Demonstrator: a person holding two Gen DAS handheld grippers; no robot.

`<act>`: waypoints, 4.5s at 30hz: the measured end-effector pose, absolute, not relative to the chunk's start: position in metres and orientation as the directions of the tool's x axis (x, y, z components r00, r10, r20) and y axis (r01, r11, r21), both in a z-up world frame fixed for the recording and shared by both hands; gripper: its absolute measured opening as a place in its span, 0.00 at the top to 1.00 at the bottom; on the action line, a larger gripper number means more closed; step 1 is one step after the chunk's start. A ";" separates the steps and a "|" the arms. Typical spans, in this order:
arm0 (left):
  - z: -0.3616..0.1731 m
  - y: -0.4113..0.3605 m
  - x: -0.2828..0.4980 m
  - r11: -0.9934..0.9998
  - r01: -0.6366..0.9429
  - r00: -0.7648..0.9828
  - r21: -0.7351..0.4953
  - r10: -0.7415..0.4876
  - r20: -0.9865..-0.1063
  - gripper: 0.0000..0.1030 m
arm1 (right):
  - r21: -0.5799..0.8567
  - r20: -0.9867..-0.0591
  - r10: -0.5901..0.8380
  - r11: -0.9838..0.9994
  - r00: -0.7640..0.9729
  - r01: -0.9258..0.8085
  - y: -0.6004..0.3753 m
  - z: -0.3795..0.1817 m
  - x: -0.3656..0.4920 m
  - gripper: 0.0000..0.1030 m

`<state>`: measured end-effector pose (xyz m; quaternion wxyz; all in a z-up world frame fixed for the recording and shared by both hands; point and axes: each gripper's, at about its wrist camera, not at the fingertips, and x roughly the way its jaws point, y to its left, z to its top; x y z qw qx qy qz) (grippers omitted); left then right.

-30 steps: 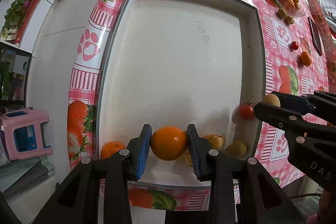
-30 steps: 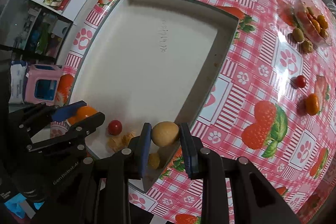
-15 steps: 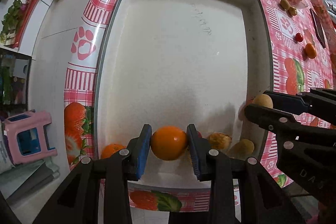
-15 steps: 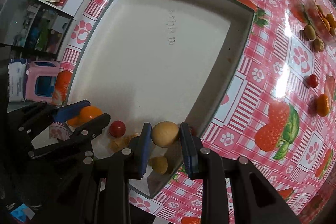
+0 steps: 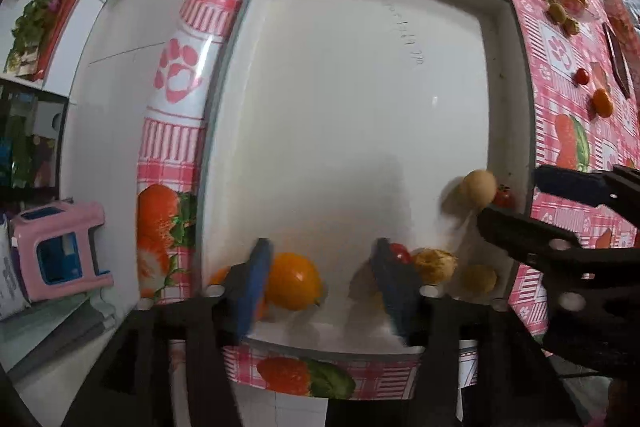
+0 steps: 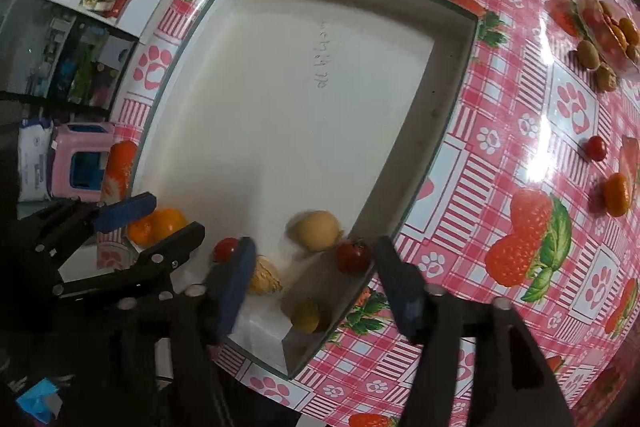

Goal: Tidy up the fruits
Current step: 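Move both tools back from the tray toward the loose fruits, then lower the left tool around a red cherry tomato and close it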

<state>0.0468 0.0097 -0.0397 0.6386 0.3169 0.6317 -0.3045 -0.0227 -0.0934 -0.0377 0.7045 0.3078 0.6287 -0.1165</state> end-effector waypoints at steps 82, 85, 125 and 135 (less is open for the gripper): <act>-0.069 -0.302 -0.080 0.589 0.803 -0.070 -0.088 -0.053 -0.996 0.38 | 0.012 -1.000 0.013 0.513 0.006 0.858 -0.216 -0.093 -0.286 0.00; -0.068 -0.304 -0.083 0.574 0.816 -0.036 -0.060 -0.052 -0.998 0.49 | 0.012 -1.000 0.016 0.514 0.005 0.857 -0.217 -0.094 -0.286 0.00; -0.058 -0.295 -0.102 0.317 0.948 0.088 0.041 -0.134 -0.987 0.33 | 0.013 -1.000 0.001 0.521 0.015 0.853 -0.214 -0.093 -0.286 0.00; -0.064 -0.309 -0.101 0.298 0.954 0.033 -0.006 -0.127 -0.991 0.64 | 0.013 -1.000 0.006 0.522 0.012 0.853 -0.215 -0.093 -0.286 0.00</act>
